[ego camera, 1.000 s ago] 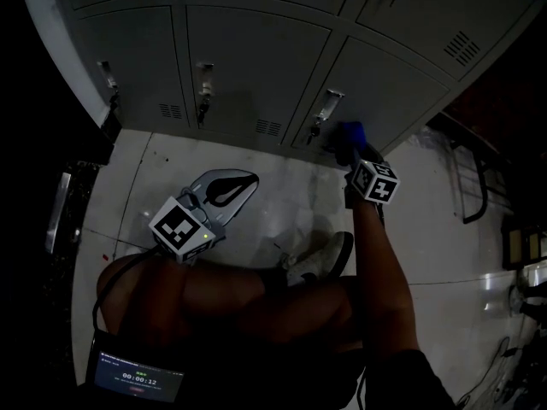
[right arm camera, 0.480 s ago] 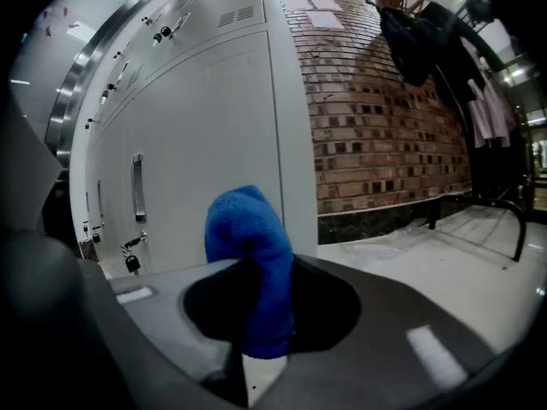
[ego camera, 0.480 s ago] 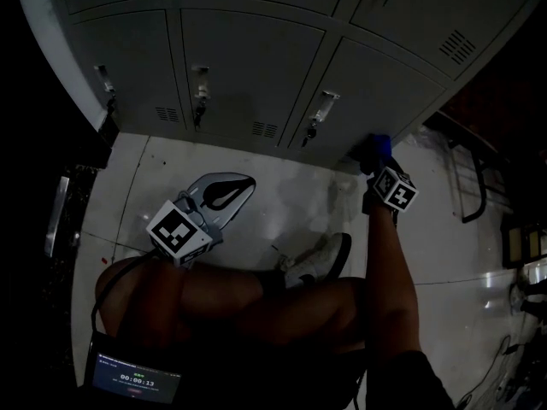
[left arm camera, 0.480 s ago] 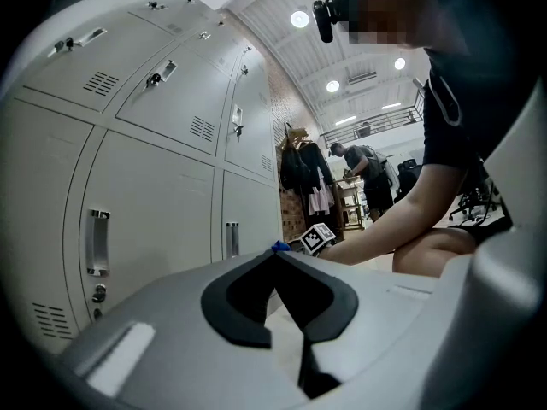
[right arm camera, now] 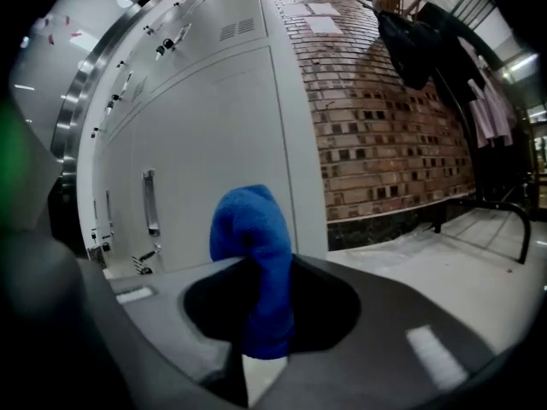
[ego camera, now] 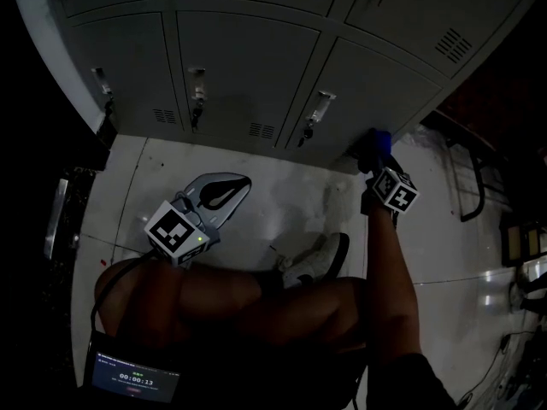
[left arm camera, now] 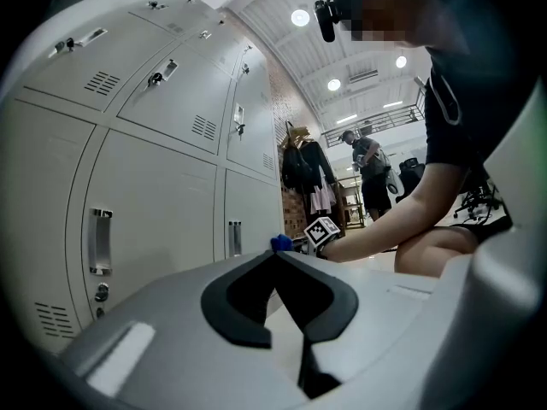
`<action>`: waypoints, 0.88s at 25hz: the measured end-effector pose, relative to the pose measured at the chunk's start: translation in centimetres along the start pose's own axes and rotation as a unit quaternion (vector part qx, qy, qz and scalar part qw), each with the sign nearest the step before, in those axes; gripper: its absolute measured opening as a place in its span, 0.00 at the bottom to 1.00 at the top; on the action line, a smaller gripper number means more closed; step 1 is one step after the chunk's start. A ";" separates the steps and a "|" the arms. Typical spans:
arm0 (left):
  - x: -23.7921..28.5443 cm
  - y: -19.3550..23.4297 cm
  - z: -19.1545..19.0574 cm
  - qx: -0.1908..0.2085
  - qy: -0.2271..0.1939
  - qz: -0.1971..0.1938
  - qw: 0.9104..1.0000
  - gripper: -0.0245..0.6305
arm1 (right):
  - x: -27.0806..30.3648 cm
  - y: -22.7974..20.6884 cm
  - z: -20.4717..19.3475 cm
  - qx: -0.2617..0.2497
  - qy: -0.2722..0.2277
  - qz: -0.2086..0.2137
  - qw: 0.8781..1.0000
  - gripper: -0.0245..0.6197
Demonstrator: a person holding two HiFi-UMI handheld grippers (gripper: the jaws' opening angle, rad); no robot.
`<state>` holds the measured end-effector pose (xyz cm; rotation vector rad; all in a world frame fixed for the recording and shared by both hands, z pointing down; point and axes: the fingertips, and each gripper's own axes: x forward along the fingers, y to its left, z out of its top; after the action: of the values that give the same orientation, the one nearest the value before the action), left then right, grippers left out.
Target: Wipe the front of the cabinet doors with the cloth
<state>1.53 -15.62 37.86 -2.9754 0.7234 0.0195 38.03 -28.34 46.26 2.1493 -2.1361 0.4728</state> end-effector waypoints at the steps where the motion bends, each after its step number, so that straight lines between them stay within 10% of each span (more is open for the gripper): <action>1: 0.0 0.0 0.0 0.000 0.000 0.000 1.000 0.05 | -0.1 1.2 0.7 -0.007 -0.005 0.011 1.000 0.16; 11: 0.0 0.0 0.2 0.000 -0.003 0.001 1.000 0.05 | -0.5 18.7 2.2 -0.062 -0.018 0.189 0.980 0.16; 22: 0.2 -0.4 0.6 0.000 -0.008 -0.003 1.000 0.05 | 3.8 23.2 -7.6 -0.055 0.076 0.226 0.970 0.16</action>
<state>1.85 -15.28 37.24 -2.9738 0.7127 0.0433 13.79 -30.66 50.74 1.5074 -2.4904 0.5121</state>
